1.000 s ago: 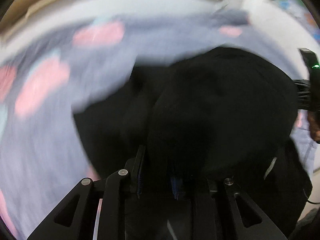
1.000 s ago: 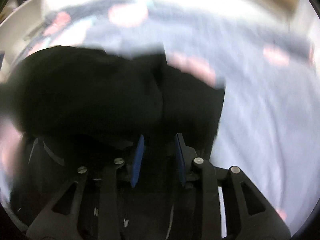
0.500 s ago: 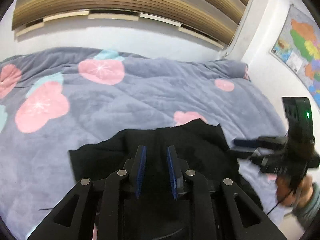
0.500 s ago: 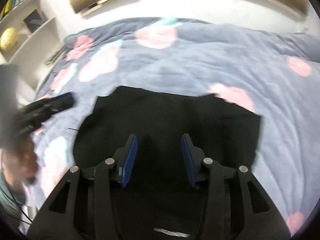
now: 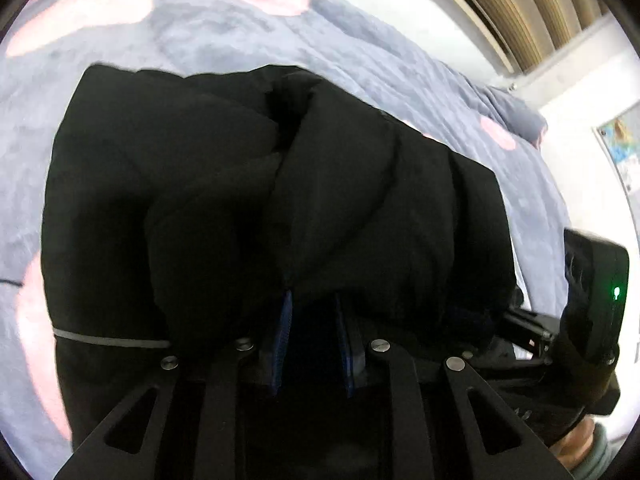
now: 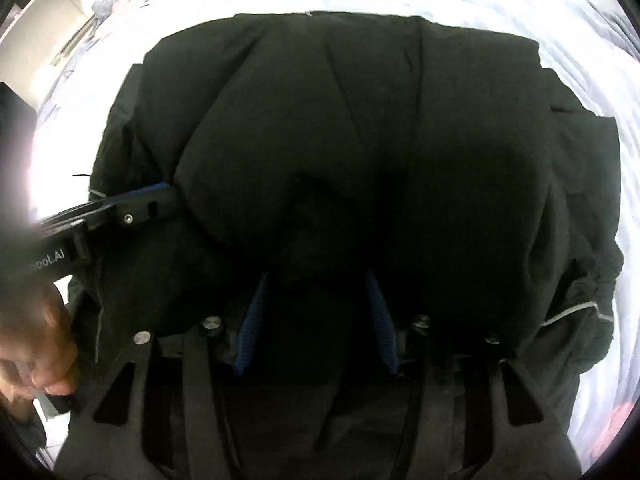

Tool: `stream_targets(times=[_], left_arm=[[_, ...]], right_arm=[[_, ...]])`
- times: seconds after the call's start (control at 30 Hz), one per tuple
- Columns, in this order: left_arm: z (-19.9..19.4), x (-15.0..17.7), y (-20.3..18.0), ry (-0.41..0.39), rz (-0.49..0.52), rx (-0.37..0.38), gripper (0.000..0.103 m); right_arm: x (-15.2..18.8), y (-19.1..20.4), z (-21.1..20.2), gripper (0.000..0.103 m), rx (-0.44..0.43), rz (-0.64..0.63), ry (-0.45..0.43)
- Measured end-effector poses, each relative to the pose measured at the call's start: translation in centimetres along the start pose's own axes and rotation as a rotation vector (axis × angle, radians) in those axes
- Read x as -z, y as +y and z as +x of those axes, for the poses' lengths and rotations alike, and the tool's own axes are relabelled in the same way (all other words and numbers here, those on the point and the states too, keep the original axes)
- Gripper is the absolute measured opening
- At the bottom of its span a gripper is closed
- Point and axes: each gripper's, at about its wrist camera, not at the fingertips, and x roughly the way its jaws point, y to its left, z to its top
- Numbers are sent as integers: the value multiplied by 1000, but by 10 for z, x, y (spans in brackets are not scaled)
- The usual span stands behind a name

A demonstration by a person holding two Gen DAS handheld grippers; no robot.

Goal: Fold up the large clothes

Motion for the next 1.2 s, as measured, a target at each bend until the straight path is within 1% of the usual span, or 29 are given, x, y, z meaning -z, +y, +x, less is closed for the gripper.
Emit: stream_targets(times=[0.07, 0.17, 0.23, 0.27, 0.3, 0.33, 0.4, 0.47, 0.5, 0.6, 0.7, 0.77, 0.83, 0.87, 0.97, 1.0, 1.07, 1.1, 1.13, 1.2], left_arm=[[-15, -2, -5, 0, -7, 22, 22], [-38, 1, -5, -24, -19, 55, 22], [-47, 7, -6, -22, 0, 47, 23], [-48, 9, -6, -9, 13, 39, 23], [-48, 13, -6, 13, 21, 25, 23], [-49, 16, -3, 25, 14, 18, 23], [-54, 22, 0, 23, -17, 44, 23], [-58, 22, 0, 20, -29, 54, 23], [-60, 21, -2, 19, -22, 52, 23], [-65, 18, -15, 9, 49, 21, 23], [-70, 13, -23, -7, 57, 36, 23], [-73, 9, -23, -17, 48, 51, 23], [-71, 6, -23, -13, 51, 56, 23], [-69, 5, -25, -11, 60, 45, 23], [-61, 2, -29, -1, 71, 35, 23], [-60, 2, -30, -4, 69, 50, 23], [-53, 4, -28, 5, 52, 86, 23], [-46, 5, -28, 18, 40, 99, 23], [-36, 7, -26, 34, 27, 93, 23], [-16, 11, -19, 65, 15, 67, 23]], right_arm=[[5, -8, -19, 48, -52, 35, -13], [24, -36, -53, 48, -156, 138, -65], [36, -59, -69, 51, -197, 215, -96], [44, -71, -76, 51, -223, 258, -105], [51, -82, -80, 56, -232, 295, -108], [50, -87, -85, 62, -221, 325, -110], [59, -100, -89, 66, -209, 357, -111], [65, -108, -93, 66, -241, 385, -107], [66, -111, -93, 66, -260, 400, -111], [57, -112, -89, 66, -287, 412, -136], [42, -100, -68, 66, -302, 405, -120], [30, -89, -48, 60, -282, 383, -76], [23, -79, -40, 4, -197, 349, -34], [21, -75, -45, 4, -156, 326, -42], [24, -73, -91, 4, -96, 305, -160], [26, -75, -111, 4, -69, 296, -205], [31, -82, -132, 4, -45, 290, -244], [32, -86, -133, 4, -42, 291, -239], [33, -88, -124, 4, -39, 285, -215], [36, -91, -85, 4, 22, 275, -130]])
